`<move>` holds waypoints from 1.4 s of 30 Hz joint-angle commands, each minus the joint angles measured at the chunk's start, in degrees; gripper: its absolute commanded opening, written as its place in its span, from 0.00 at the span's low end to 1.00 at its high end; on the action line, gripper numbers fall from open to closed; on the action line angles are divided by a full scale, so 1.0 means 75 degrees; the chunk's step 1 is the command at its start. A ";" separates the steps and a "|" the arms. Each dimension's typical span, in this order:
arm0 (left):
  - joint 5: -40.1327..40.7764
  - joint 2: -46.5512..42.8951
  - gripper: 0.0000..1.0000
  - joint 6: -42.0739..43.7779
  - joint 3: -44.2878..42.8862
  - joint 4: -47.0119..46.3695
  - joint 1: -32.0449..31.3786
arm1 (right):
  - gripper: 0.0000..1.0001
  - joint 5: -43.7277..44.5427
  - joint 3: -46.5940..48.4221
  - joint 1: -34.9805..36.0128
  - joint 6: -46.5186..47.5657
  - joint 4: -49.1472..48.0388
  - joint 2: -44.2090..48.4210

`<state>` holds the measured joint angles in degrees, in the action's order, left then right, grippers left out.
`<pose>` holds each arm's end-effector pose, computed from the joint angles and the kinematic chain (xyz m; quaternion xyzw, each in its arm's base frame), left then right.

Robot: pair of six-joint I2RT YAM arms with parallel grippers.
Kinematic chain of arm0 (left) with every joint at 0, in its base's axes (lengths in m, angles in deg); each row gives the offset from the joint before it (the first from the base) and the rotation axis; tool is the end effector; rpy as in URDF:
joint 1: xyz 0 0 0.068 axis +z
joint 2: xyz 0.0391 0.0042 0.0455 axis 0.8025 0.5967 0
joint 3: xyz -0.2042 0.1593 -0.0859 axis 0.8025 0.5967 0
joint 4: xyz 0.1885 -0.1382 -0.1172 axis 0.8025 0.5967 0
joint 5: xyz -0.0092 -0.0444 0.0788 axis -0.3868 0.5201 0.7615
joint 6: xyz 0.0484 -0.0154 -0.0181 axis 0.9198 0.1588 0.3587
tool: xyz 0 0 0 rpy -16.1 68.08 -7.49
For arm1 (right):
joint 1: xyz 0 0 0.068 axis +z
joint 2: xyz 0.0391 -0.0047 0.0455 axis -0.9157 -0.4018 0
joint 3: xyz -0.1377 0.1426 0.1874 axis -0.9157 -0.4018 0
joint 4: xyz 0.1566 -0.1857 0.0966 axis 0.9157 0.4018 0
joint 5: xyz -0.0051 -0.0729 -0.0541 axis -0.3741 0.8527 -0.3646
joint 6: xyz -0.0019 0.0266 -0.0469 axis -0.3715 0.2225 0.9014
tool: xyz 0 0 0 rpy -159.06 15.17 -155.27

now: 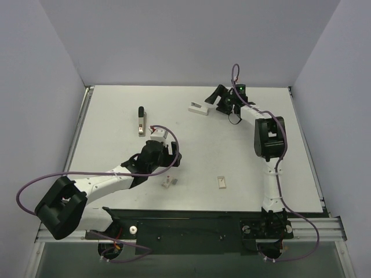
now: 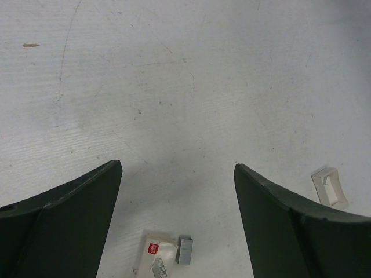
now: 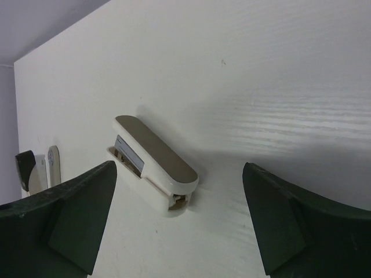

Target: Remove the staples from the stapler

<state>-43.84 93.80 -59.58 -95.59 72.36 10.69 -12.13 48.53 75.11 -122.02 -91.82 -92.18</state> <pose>0.2050 -0.1785 0.2035 0.0363 0.8625 -0.2198 0.4543 0.5399 0.0997 0.1643 0.0641 0.8074 0.3888 0.4391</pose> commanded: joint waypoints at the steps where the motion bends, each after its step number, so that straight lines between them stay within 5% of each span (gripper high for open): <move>1: -0.0116 0.0045 0.89 0.0156 -0.0308 -0.0538 -0.0052 | 0.85 -0.0419 0.0454 0.0116 -0.0762 -0.1129 -0.0218; 14: -0.0080 -0.0130 0.89 0.0120 -0.0120 -0.0550 -0.0052 | 0.84 -0.0571 0.0912 0.0596 -0.0916 -0.1155 -0.0769; 25: -0.0186 -0.0727 0.89 -0.0161 0.0278 -0.0574 -0.0122 | 0.83 -0.0793 -0.0670 0.0901 -0.0856 -0.1787 -0.0149; 42: -0.0034 -0.1853 0.89 -0.0255 0.0747 -0.0187 -0.0193 | 0.76 0.1233 -0.0085 0.1628 -0.0095 0.0908 0.0250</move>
<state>-44.65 81.54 -61.48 -89.91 71.64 9.51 -8.37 46.17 87.44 -123.55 -95.08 -91.92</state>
